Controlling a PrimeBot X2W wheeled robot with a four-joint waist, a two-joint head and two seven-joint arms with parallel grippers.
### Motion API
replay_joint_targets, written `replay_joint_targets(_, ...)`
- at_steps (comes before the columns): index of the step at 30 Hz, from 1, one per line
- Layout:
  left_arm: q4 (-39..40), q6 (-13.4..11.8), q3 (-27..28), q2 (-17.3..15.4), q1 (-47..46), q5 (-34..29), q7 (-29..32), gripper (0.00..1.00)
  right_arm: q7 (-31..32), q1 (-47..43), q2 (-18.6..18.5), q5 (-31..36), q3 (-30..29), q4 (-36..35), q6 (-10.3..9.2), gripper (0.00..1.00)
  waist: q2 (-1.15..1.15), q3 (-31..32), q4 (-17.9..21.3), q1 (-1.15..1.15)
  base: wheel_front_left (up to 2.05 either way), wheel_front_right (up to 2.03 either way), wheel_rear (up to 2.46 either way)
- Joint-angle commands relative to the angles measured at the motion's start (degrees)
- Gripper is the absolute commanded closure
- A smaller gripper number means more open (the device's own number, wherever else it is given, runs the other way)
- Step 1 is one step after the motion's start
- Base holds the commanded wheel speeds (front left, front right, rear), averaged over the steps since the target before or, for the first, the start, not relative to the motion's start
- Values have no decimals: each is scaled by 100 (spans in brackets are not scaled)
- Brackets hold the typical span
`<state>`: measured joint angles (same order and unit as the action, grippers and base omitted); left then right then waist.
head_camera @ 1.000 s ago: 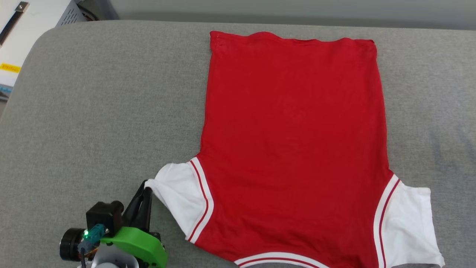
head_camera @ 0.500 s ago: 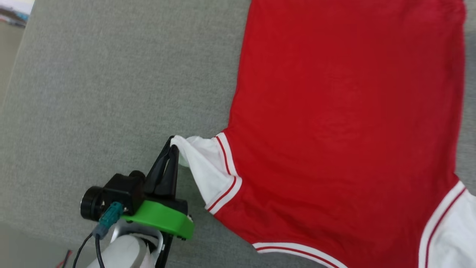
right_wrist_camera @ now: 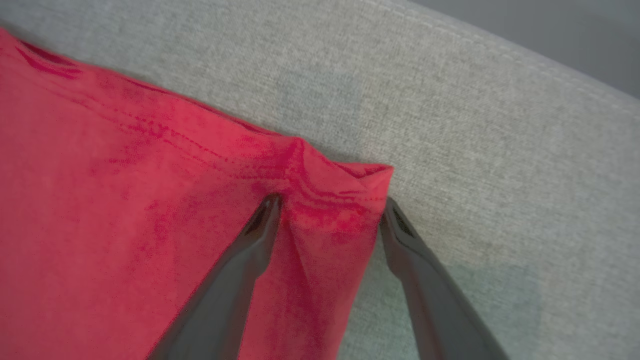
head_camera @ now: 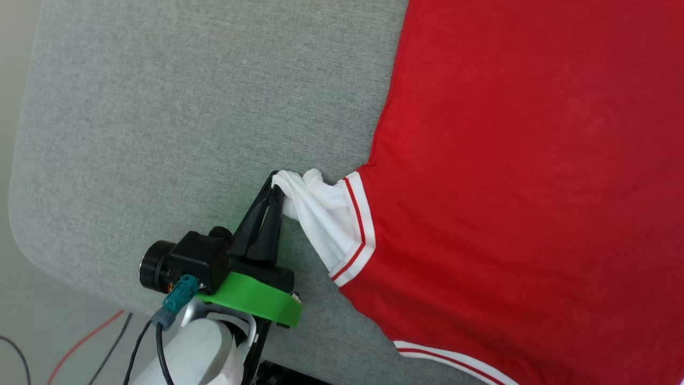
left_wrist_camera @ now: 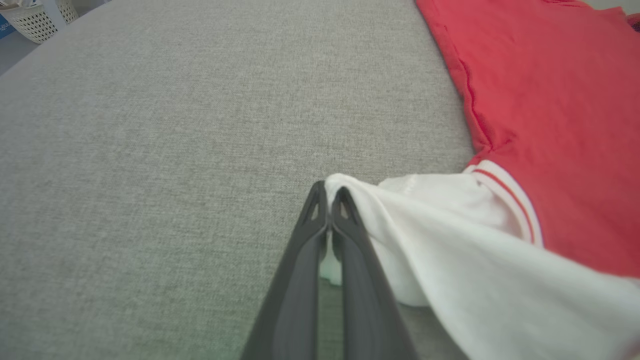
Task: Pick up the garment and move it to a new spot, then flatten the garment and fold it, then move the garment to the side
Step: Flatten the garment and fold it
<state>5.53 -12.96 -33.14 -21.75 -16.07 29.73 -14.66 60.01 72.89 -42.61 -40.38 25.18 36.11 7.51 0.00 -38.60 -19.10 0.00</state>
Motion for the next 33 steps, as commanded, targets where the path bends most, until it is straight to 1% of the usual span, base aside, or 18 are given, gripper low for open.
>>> replay_joint_targets(1, -44, 46, 46, 53, -127, -89, -34, 100, 127, -439, 142, -62, 126, 149, -2, 0, 0, -115, -135, 0, 0, 0, 0)
replay_joint_targets(3, -87, 93, 97, 86, -121, -131, -34, 100, 154, -523, 122, -111, 110, 100, -2, 100, 0, -62, -107, 0, 0, 0, 0)
replay_joint_targets(7, -179, 165, 214, 111, -56, -188, -34, 100, -7, -509, 82, -73, 128, -108, -2, 100, 0, 120, -7, 0, 0, 0, 0)
replay_joint_targets(11, -276, 189, 353, 84, 102, -214, -34, 100, -401, -423, 172, -109, 122, -283, -2, 100, 0, 444, 170, 0, 0, 0, 0)
replay_joint_targets(15, -364, 186, 486, 34, 342, -215, -34, 100, -829, -528, 53, -230, 352, -566, -2, 100, 0, 888, 388, 0, 0, 0, 0)
replay_joint_targets(20, -444, 141, 620, -104, 643, -204, -34, 100, -1273, -998, -445, -622, 871, -1241, -2, 100, 0, 1440, 721, 0, 0, 0, 0)
replay_joint_targets(25, -450, 35, 736, -260, 926, -141, -12, 100, -1771, -1798, -1119, -1224, 1182, -2064, -2, 100, 0, 1879, 1069, 0, 0, 0, 0)
replay_joint_targets(29, -404, -54, 791, -361, 1152, -95, 31, 100, -2235, -2610, -1617, -1541, 1261, -2572, -2, 100, 0, 2128, 1330, 0, 0, 0, 0)
replay_joint_targets(33, -352, -126, 828, -447, 1327, -59, 85, 100, -2713, -3522, -1986, -1748, 1184, -2826, -2, 100, 0, 2302, 1534, 0, 0, 0, 0)
